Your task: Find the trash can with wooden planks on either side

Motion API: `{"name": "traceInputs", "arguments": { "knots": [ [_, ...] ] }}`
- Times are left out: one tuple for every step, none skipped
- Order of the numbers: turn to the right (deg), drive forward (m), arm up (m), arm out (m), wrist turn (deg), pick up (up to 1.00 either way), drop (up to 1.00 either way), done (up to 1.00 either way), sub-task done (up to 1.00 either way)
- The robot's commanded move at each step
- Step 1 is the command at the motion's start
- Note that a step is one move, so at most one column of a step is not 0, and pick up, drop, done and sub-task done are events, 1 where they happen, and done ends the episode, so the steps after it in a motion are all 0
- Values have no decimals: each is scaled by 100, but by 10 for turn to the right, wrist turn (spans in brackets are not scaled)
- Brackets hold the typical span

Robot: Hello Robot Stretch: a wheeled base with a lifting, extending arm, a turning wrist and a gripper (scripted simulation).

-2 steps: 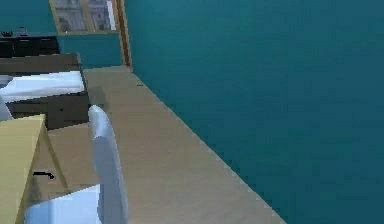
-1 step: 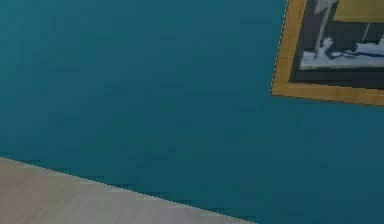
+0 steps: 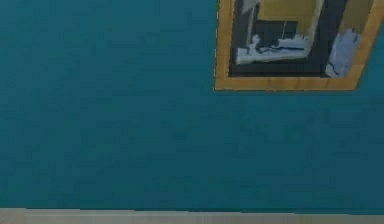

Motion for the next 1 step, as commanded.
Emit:
{"name": "traceInputs", "arguments": {
  "knots": [
    [0,5,0,0,0,0,0,0,0]
  ]
}}
